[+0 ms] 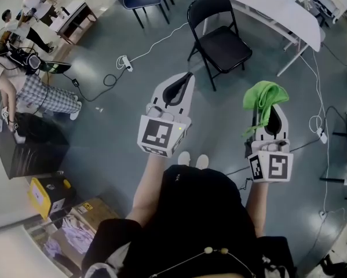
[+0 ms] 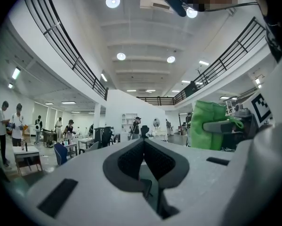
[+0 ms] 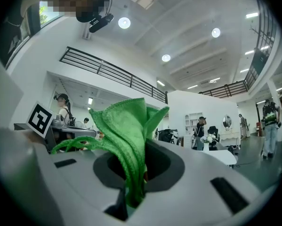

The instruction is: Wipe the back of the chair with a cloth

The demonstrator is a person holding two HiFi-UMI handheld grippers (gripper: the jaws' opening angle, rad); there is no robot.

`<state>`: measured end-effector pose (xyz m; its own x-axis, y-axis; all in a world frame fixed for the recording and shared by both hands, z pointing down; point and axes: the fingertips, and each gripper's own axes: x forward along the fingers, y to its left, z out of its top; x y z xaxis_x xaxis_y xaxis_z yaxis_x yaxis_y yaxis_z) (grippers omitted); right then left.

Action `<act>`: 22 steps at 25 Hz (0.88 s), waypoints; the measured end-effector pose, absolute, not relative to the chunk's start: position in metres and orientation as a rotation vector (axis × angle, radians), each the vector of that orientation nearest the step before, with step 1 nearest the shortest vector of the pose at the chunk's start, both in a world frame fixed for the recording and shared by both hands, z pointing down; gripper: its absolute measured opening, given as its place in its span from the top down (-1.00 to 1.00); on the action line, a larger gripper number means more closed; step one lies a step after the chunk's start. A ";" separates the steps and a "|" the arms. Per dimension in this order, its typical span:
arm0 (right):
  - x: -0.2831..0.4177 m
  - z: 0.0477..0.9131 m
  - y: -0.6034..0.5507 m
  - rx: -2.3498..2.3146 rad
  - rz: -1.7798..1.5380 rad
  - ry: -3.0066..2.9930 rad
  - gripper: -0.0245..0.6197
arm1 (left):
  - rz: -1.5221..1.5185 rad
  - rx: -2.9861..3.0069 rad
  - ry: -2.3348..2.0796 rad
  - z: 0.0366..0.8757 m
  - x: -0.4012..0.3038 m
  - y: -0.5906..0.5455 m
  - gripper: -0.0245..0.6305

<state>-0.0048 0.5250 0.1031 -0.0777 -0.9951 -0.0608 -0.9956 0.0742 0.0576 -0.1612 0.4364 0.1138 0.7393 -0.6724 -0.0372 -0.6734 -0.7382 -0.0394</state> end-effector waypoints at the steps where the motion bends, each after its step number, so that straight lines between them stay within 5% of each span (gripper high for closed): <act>1: -0.003 0.105 0.528 -2.132 0.124 2.302 0.79 | 0.035 -2.882 1.127 0.115 -0.161 0.438 0.92; 22: 0.070 0.136 0.487 -2.216 0.037 2.237 0.79 | 0.032 -2.869 1.212 0.145 -0.137 0.372 0.92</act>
<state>0.0700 0.4871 0.1357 -0.0095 -0.9999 -0.0114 -0.9997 0.0093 0.0222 -0.1365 0.3716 0.1451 0.6971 -0.7163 -0.0291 -0.7169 -0.6970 -0.0165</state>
